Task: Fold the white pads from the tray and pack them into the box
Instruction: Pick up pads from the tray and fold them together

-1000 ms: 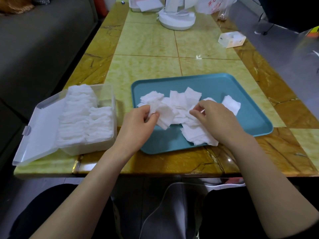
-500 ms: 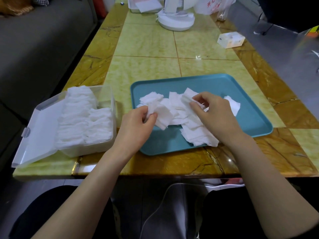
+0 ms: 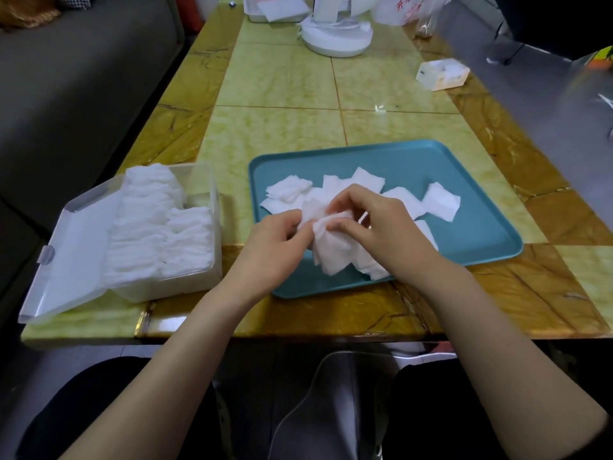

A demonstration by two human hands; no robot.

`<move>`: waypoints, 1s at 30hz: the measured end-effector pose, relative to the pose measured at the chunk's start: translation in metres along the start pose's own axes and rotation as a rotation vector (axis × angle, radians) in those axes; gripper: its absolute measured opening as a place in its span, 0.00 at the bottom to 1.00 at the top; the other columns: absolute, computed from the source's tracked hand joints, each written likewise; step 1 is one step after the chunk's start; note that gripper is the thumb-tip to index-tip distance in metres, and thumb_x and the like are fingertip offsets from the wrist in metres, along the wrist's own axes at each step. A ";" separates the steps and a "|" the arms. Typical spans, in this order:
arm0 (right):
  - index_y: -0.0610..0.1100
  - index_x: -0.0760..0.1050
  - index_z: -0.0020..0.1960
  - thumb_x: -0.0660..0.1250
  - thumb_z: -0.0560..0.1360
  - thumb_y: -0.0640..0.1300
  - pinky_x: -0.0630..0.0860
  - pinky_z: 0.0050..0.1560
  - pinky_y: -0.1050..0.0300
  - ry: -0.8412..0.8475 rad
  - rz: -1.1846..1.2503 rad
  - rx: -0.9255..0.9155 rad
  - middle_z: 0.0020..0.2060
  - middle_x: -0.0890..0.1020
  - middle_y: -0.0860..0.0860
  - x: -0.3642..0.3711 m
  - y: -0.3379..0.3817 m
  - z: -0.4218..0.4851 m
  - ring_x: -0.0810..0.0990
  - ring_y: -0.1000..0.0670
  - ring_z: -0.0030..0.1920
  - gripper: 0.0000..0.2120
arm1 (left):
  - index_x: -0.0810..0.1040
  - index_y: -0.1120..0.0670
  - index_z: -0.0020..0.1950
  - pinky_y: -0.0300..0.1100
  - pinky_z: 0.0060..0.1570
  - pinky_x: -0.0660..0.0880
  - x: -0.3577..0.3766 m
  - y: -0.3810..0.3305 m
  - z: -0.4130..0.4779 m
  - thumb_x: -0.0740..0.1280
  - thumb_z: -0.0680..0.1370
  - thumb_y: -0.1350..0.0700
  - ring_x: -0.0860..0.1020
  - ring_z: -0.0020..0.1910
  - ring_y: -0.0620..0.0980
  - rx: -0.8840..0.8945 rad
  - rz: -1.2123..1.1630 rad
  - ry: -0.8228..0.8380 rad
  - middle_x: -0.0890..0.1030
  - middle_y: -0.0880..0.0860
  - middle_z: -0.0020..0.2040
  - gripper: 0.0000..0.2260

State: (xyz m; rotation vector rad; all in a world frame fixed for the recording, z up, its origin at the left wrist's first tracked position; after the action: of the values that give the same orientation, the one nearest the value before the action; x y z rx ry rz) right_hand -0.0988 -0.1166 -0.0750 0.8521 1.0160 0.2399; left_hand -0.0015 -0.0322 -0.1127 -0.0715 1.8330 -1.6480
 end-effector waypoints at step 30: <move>0.51 0.74 0.44 0.72 0.70 0.40 0.67 0.37 0.69 -0.086 0.217 -0.021 0.36 0.83 0.56 0.005 0.020 0.000 0.74 0.49 0.33 0.10 | 0.81 0.53 0.46 0.38 0.35 0.68 0.013 -0.013 -0.016 0.69 0.75 0.52 0.73 0.34 0.42 -0.005 0.133 0.260 0.78 0.46 0.35 0.06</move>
State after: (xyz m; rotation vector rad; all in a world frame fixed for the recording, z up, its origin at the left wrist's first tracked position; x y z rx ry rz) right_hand -0.0922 -0.1011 -0.0639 0.9464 0.8399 0.3945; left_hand -0.0245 -0.0269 -0.1072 0.2687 1.9855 -1.6193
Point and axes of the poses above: each hand's wrist, its own z-axis towards the middle knuckle, its own x-axis out of the palm, y = z × x, the point moved 9 cm from there along z, towards the middle knuckle
